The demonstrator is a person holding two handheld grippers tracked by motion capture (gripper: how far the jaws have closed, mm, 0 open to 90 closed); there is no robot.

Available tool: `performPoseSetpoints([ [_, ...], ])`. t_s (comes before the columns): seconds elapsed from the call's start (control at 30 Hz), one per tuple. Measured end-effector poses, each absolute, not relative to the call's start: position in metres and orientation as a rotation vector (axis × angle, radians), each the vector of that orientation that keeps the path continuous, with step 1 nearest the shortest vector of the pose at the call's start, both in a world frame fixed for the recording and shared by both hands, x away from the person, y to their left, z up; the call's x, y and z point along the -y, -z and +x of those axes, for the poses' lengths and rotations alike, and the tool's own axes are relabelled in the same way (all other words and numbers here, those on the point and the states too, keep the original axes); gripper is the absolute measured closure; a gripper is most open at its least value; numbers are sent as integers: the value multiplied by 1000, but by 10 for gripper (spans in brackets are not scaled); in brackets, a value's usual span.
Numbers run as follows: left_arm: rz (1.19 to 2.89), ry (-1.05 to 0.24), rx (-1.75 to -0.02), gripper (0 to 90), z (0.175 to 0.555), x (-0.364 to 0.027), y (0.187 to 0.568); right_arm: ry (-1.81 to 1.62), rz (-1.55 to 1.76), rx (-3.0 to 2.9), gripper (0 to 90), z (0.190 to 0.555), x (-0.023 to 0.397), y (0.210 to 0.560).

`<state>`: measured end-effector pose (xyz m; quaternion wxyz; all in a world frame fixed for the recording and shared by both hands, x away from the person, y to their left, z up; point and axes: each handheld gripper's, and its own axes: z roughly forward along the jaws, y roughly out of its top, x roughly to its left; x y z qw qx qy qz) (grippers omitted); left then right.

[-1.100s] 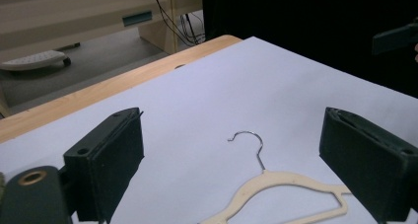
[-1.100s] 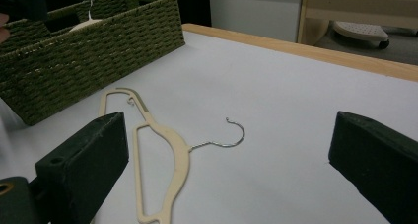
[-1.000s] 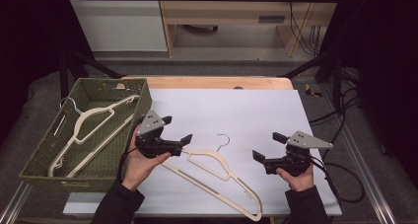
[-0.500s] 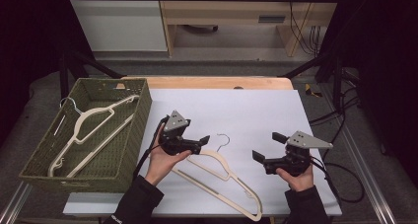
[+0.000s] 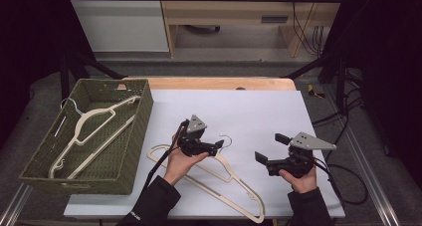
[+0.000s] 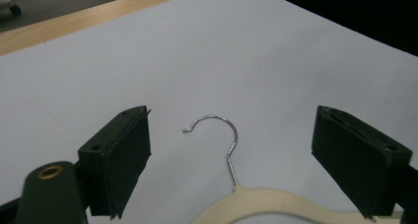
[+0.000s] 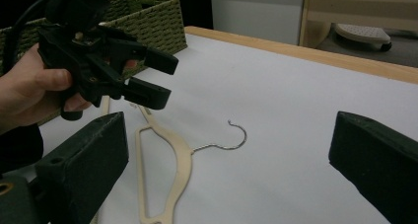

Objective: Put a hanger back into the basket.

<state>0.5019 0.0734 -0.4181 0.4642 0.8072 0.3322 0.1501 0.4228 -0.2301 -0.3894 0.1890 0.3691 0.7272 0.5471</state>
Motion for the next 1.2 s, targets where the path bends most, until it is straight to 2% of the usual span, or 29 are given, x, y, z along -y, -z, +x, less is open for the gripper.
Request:
performPoseSetpoints([
  [0.43,2046,-349,-868,253,513,-52,445,-1536,1041,-2045,23,423,230,390],
  [1.03,2176,-326,-937,648,516,-31,475,-1537,1040,-2047,25,423,230,389],
  [1.2,2190,-377,-944,727,514,-28,477,-1538,1040,-2045,26,423,230,390],
])
